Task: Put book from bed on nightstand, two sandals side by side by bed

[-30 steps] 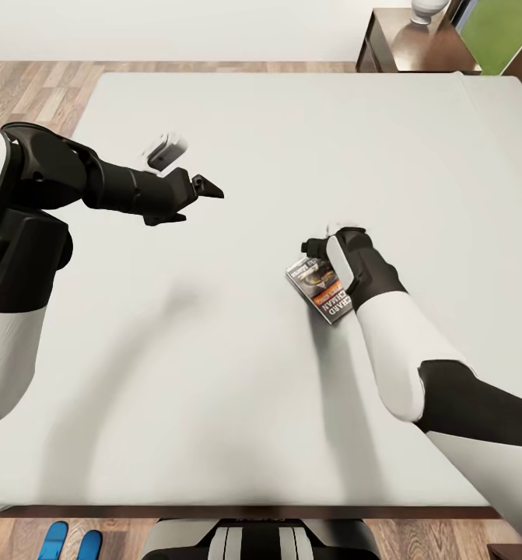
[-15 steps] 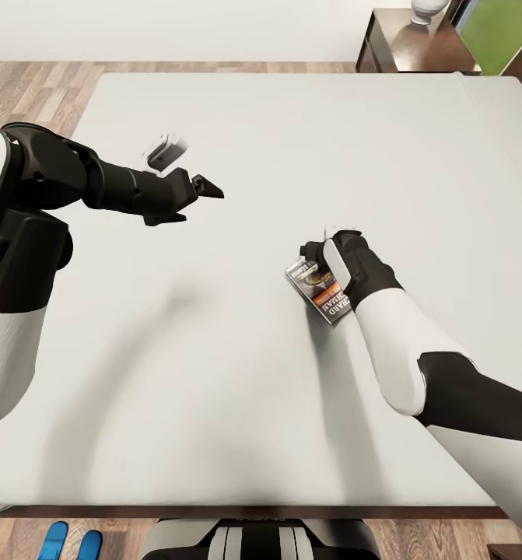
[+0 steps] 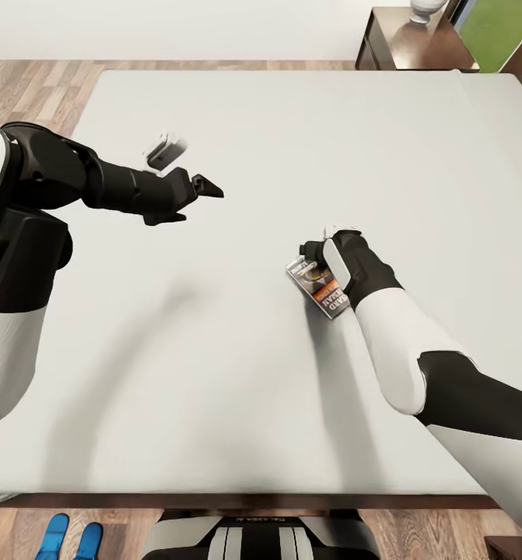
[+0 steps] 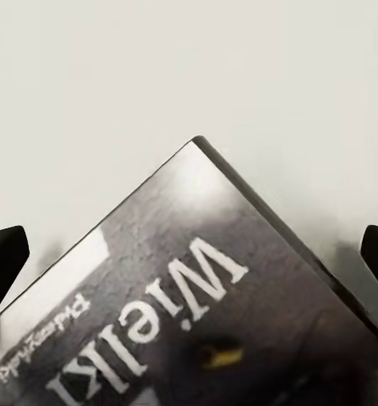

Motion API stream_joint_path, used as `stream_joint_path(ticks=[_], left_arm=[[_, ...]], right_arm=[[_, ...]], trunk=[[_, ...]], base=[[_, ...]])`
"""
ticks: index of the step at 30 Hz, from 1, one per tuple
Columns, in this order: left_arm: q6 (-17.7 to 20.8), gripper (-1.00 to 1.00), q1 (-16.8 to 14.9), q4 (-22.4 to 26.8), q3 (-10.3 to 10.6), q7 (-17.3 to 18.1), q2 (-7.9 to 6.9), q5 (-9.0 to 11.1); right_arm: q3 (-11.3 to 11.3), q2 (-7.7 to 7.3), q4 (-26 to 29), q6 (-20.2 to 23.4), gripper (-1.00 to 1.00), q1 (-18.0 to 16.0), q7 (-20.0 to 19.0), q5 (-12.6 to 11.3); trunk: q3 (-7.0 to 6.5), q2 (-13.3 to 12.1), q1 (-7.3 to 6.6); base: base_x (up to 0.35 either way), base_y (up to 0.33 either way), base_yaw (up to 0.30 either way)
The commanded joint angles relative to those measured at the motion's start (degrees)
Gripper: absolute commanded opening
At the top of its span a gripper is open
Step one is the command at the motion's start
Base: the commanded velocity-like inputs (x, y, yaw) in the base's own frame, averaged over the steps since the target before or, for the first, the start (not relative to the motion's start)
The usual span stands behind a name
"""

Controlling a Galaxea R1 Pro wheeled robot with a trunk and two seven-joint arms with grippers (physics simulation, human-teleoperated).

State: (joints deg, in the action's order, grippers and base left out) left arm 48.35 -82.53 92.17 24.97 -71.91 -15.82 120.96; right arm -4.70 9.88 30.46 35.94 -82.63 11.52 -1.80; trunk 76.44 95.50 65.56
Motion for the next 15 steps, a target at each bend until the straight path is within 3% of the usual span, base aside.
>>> stream_joint_path(ticks=[1,15], left_arm=[[0.28,1.0,-0.07,0.03,0.0,-0.52,-0.04,0.41],[0.26,1.0,-0.07,0.03,-0.23,-0.46,-0.01,0.41]], right_arm=[[-0.4,0.05,-0.13,0.36,1.0,0.01,0.43,-0.82],[-0.4,0.11,-0.13,0.48,1.0,-0.2,0.43,-0.83]], trunk=[[0.04,0.02,-0.02],[0.04,0.02,-0.02]], base=[[-0.266,-0.053,0.0],[-0.308,-0.07,0.0]])
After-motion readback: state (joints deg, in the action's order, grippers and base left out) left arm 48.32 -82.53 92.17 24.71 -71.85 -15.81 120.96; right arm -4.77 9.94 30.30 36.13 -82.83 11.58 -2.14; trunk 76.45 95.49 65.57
